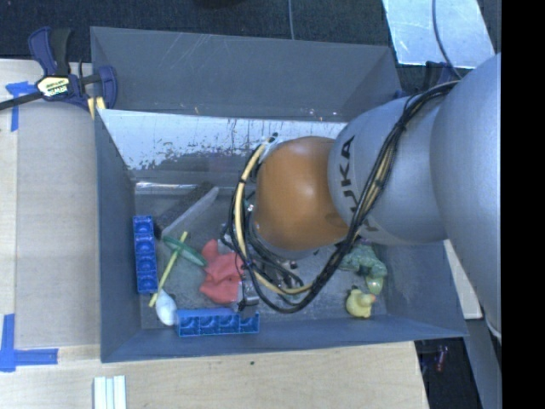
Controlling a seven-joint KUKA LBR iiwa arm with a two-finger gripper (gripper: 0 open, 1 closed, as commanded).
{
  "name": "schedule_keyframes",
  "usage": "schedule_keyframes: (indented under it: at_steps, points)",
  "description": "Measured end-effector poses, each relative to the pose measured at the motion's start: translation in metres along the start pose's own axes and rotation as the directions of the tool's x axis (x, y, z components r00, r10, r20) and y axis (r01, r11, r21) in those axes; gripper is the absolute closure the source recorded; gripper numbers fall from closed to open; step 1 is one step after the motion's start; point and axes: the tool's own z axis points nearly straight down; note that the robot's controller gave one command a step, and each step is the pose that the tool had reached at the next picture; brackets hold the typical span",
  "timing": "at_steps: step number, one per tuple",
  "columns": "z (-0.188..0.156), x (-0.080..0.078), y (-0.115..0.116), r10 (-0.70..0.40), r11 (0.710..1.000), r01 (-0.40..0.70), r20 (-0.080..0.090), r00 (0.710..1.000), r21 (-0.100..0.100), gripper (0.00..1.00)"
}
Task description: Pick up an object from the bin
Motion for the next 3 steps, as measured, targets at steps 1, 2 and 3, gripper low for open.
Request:
schedule_keyframes:
  at_steps: [1,2,3]
  points:
    - [0.042,-0.020,-0.054,0.143,0.990,-0.143,0.008,0.990,0.000,0.00]
    - [0.044,-0.024,-0.058,0.135,0.991,-0.135,0.011,0.991,-0.001,0.00]
    - [0.044,-0.018,-0.046,-0.068,0.998,0.068,0.008,0.998,0.001,0.00]
